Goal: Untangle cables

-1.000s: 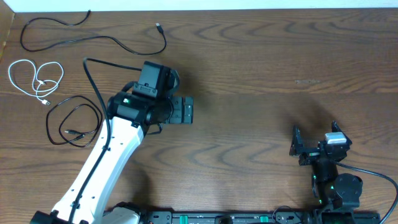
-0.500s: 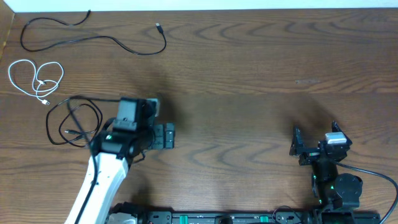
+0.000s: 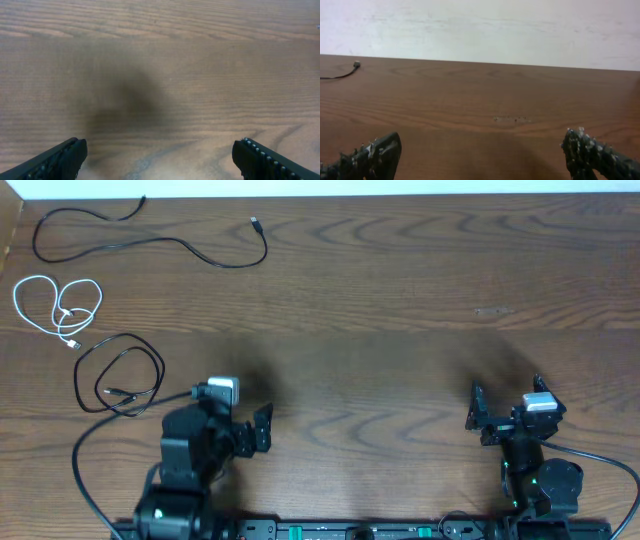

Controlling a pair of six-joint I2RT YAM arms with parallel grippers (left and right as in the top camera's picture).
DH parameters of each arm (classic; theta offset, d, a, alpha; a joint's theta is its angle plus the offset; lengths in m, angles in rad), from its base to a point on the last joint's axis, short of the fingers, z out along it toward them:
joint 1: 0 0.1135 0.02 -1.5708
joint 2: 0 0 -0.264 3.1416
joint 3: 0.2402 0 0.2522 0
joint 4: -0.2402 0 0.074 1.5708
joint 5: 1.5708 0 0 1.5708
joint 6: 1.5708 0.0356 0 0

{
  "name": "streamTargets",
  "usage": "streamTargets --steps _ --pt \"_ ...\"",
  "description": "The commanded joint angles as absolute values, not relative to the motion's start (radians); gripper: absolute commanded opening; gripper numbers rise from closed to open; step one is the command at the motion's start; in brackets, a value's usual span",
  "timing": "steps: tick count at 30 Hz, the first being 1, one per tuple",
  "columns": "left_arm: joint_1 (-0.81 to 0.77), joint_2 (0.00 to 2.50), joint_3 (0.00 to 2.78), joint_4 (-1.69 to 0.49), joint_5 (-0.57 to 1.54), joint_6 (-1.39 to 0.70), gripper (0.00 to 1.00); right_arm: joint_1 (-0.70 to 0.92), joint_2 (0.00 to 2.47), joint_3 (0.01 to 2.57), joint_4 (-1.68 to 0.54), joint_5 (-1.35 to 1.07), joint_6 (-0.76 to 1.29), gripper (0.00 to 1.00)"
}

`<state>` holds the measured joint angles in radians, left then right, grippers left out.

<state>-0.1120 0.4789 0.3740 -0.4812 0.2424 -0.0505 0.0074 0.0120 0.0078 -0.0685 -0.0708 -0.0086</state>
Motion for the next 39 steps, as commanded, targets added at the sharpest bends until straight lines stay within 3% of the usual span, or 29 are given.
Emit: streamTargets --steps 1,11,23,39 --pt "-0.108 0.357 0.3 -0.443 0.266 -0.035 0.98 0.003 0.006 0.006 -0.072 -0.066 -0.016 0.99" --pt "-0.107 0.126 0.105 -0.245 0.273 -0.034 0.98 0.003 0.006 0.006 -0.072 -0.066 -0.016 0.99" --pt "-0.046 0.05 0.003 -0.039 0.272 -0.034 0.98 0.003 0.006 0.006 -0.072 -0.066 -0.016 0.99" --pt "-0.022 0.001 0.004 -0.059 0.163 -0.01 0.98 0.003 0.006 0.006 -0.072 -0.066 -0.016 0.99"
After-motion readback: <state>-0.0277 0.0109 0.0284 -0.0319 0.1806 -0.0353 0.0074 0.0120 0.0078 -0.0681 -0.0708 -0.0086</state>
